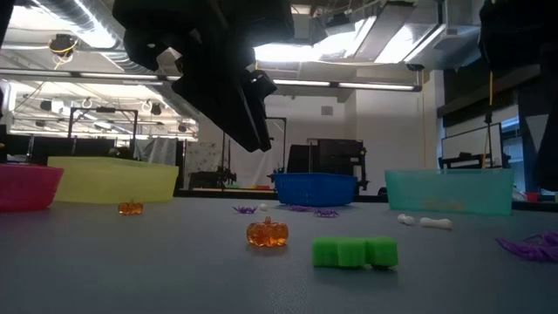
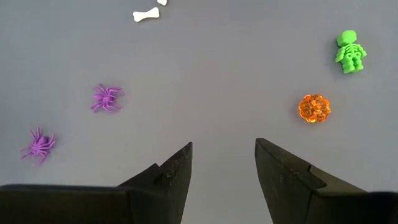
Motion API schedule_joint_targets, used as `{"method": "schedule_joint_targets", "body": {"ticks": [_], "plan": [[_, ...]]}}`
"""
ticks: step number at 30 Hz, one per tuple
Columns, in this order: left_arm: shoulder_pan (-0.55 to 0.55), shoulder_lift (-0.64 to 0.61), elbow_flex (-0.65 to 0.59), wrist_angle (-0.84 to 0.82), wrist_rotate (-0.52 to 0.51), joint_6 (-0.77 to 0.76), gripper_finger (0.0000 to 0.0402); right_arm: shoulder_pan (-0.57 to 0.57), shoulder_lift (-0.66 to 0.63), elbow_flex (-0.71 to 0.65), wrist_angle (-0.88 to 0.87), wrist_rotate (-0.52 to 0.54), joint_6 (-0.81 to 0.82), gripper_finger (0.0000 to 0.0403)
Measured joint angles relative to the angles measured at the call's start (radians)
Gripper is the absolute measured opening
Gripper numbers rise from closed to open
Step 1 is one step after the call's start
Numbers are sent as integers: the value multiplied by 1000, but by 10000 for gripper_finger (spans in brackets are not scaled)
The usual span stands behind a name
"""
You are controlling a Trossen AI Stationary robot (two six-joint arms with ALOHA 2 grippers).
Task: Sort Halloween decoration
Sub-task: Put the purple spider toy into the yellow basket
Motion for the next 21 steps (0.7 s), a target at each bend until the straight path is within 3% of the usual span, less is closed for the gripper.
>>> {"method": "schedule_joint_targets", "body": {"ticks": [3, 7, 12, 21], "plan": [[0, 0, 0, 0, 0, 0, 159, 0, 0, 0, 0, 0, -38, 94], [0, 0, 0, 0, 0, 0, 159, 0, 0, 0, -2, -1, -97, 147], [0, 0, 0, 0, 0, 0, 159, 0, 2, 0, -5, 1, -312, 201], [0, 0, 0, 1, 0, 0, 159, 0, 49, 0, 2, -9, -554, 199]]}}
